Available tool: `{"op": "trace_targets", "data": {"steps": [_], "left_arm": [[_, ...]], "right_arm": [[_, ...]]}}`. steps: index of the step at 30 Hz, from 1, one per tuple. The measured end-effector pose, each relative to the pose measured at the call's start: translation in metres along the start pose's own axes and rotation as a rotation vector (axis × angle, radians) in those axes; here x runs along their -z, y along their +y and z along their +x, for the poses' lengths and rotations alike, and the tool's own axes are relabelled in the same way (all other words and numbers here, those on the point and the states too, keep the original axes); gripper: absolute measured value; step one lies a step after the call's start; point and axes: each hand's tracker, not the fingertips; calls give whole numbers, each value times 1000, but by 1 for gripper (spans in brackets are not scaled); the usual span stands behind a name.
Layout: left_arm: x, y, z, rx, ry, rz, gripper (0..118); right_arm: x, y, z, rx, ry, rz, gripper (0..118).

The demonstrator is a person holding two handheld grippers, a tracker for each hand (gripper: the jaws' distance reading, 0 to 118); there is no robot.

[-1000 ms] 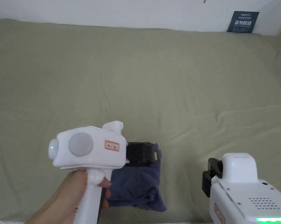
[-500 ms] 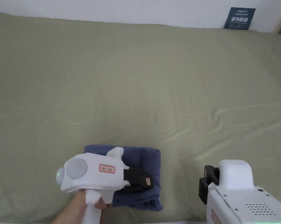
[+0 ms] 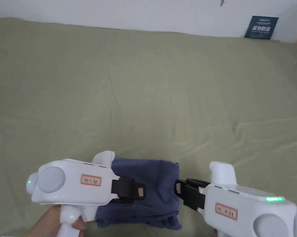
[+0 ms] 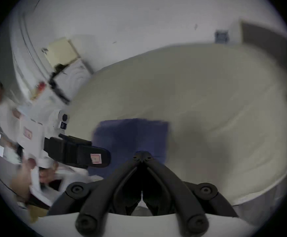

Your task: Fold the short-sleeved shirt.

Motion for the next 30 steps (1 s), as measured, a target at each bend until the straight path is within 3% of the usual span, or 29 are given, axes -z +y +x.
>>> {"op": "trace_targets", "data": {"steps": [2,6,7,10,12,18,19,21,22,24,30], "left_arm": [[-17,-1,-8,4,15,21,0],[-36,0,-24,10,70,34,0],[-38,-1,-28,11,79,35,0],[-46,-1,-43,-11,110,41,0],[-51,-2,-52,-35,118,41,0],[-62,6,-77,-85,93,61,2],[-61,8,-82,-101,68,54,12],[-53,13,-90,-118,-16,21,95],[-46,15,-92,-133,-30,9,95],[-28,17,-99,-159,-83,-20,118],[19,30,-104,-268,-320,-24,117]], "right_arm": [[28,7,10,48,109,-64,0],[75,14,34,135,229,-183,0],[83,14,45,185,285,-218,0],[103,9,75,311,318,-277,0],[107,6,93,460,398,-265,0],[107,2,91,439,403,-264,0],[107,2,91,437,403,-266,0],[106,3,90,436,402,-269,0],[107,3,91,437,402,-270,0],[107,3,91,443,404,-272,0],[108,3,93,455,409,-281,0]]}}
